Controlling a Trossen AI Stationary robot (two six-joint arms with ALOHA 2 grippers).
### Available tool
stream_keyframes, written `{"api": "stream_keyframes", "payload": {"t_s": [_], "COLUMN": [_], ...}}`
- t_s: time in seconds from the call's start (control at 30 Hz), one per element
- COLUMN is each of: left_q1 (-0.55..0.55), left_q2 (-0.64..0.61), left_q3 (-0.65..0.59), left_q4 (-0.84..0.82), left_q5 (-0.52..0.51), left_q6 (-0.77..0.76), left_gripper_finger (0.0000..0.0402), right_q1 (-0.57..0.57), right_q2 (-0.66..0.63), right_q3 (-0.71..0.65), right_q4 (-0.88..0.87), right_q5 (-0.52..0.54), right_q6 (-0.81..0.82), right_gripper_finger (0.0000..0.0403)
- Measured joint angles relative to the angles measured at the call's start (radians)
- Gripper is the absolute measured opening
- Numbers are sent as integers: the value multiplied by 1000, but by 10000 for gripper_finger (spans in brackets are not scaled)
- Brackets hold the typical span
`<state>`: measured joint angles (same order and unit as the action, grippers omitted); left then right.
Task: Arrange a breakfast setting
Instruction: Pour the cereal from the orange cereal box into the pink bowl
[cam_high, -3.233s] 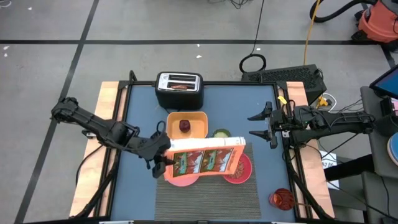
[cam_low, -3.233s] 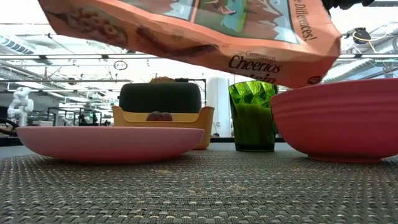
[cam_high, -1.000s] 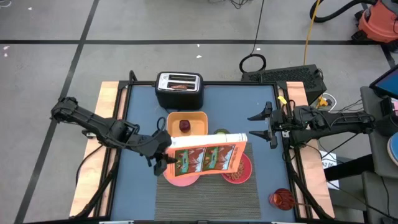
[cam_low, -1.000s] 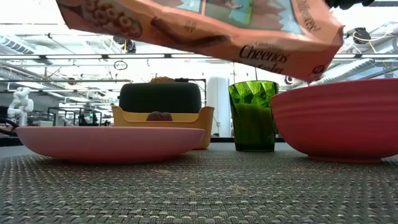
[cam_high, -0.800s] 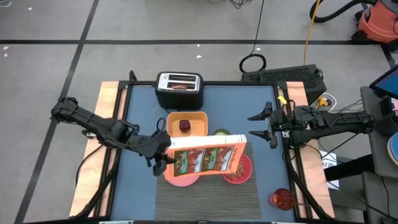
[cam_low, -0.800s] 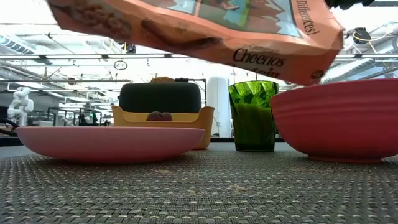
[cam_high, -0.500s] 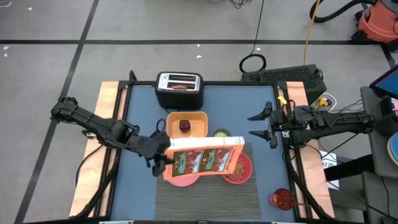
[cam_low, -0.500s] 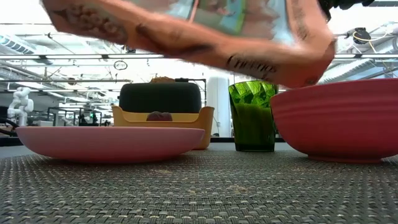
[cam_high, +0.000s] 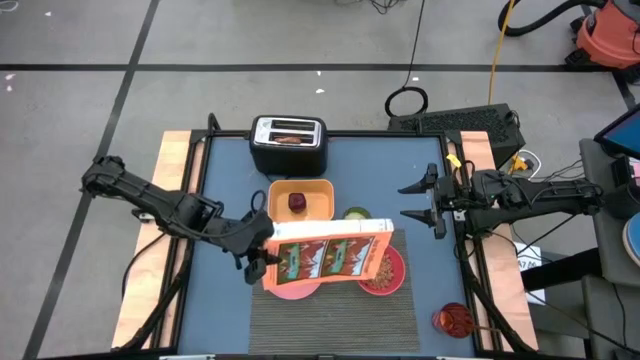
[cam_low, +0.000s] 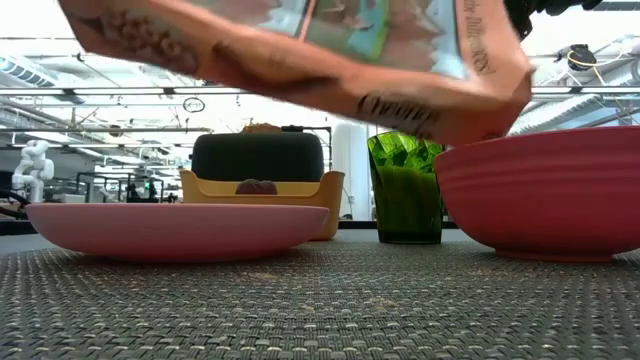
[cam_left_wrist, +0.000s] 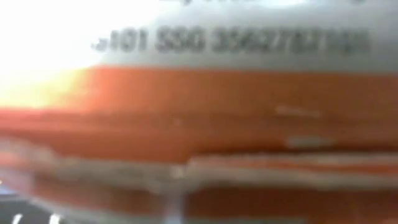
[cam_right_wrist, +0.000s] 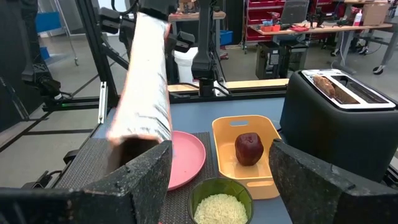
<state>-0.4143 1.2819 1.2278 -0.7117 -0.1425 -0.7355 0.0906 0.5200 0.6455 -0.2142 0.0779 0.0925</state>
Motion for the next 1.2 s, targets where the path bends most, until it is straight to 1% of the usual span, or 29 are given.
{"api": "stream_keyframes", "payload": {"t_s": [0.1,0.2,0.3,0.4,0.47,0.53,0.63,0.9,1.0,1.1,1.2], "left_q1": [0,0,0,0,0,0,0,0,3,2,3], "left_q2": [-1,0,-1,0,0,-1,0,0,0,0,-1], "left_q3": [1,0,1,0,0,1,0,1,0,0,0], "left_q4": [0,-14,-2,-21,-3,-19,-9,20,-15,18,-8], "left_q5": [19,0,17,2,9,13,-10,1,0,-6,7], "left_q6": [12,0,8,-4,3,4,-1,20,18,17,21], "left_gripper_finger": [186,186,186,186,186,186,186,186,186,186,186], "right_q1": [0,0,0,0,0,0,0,0,0,0,0], "right_q2": [0,0,0,0,0,0,0,0,0,0,0], "right_q3": [0,0,0,0,0,0,0,0,0,0,0], "right_q4": [0,0,0,0,0,0,0,0,0,0,0], "right_q5": [0,0,0,0,0,0,0,0,0,0,0], "right_q6": [0,0,0,0,0,0,0,0,0,0,0], "right_gripper_finger": [258,258,258,258,258,258,258,258,258,258,258]}}
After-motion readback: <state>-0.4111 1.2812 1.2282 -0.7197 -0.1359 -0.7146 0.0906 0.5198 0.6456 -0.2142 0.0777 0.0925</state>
